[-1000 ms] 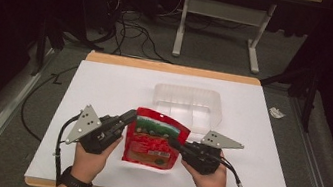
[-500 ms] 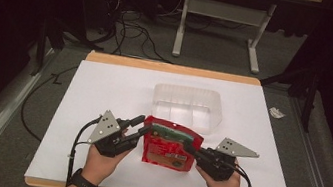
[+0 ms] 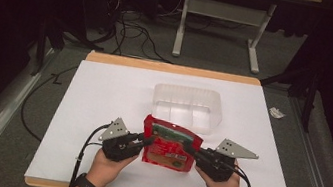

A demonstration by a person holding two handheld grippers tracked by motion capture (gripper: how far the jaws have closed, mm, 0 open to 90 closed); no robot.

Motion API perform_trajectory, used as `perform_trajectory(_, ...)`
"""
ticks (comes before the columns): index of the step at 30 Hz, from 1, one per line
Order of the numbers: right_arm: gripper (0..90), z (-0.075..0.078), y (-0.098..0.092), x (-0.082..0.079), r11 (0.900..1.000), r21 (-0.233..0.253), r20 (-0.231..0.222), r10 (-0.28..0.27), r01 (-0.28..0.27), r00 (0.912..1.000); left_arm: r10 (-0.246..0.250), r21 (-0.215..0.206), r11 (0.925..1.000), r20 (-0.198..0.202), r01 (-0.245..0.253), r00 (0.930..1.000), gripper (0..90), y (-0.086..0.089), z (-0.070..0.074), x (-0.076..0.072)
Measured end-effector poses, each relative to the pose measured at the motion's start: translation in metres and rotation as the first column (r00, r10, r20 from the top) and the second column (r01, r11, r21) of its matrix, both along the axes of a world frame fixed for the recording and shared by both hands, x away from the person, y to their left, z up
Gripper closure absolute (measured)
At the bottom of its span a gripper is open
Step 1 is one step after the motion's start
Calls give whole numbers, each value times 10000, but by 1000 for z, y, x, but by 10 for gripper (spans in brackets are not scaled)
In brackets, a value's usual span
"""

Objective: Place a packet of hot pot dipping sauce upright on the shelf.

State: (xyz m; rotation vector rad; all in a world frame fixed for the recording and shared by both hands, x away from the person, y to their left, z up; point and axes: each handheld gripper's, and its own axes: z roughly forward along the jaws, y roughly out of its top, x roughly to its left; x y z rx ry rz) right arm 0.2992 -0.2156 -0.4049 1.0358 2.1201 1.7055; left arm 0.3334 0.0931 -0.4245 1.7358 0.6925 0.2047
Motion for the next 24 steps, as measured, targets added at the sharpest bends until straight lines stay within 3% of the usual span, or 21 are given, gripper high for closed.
perform_trajectory(4, 709, -2, -2, 3, 9999, 38, -33, -106, 106, 9999, -5, 87, 10000, 196, 3, 9998, 846, 0, 0, -2)
perform_trajectory(9, 567, -11, 1, 10, 9994, -335, -467, 16, -32, 9989, 10, 99, 10000, 255, -12, 9997, 846, -1, 0, -2)
perform_trajectory(12, 535, -19, 5, 13, 9978, -613, -730, 203, -248, 9971, 14, 109, 9999, 268, -17, 9996, 846, -1, 0, -3)
perform_trajectory(16, 555, -29, 10, 15, 9945, -894, -979, 460, -549, 9941, 25, 161, 9999, 316, -30, 9995, 846, -1, 1, -3)
perform_trajectory(24, 792, -37, 10, 17, 9916, -918, -1111, 807, -911, 9905, 225, 270, 9994, 335, -234, 9992, 826, -2, 0, -3)
